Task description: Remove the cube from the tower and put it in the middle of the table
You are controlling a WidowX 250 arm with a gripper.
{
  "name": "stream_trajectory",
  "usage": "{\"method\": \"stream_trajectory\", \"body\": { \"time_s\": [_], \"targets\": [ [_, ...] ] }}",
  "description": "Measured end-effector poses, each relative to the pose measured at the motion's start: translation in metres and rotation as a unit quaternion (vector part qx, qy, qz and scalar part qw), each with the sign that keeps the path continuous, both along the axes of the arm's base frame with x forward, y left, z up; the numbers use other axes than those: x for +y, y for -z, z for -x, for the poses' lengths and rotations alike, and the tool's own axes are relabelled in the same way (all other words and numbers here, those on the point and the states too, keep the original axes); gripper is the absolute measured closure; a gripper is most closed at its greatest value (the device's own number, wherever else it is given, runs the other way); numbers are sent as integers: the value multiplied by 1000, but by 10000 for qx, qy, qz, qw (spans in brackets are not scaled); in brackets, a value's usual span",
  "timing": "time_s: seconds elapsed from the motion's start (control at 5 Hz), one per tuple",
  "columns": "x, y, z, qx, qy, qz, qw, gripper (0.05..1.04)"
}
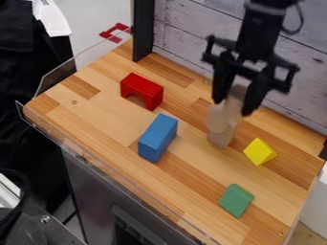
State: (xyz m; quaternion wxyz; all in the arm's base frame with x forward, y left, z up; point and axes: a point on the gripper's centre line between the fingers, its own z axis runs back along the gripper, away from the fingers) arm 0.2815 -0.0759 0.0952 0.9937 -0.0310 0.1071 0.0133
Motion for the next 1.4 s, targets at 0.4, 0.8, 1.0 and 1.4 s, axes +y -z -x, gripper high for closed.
{"method": "stream_trajectory", "body": {
  "time_s": [0.4, 0.8, 1.0, 1.4],
  "targets": [
    [-4, 17, 6, 253, -83, 271, 9993, 576],
    [6, 32, 20, 479, -170, 139, 9986, 576],
    [7, 40, 37, 331, -191, 268, 9989, 576],
    [5, 53, 44, 171, 1, 332, 9993, 575]
  ]
}}
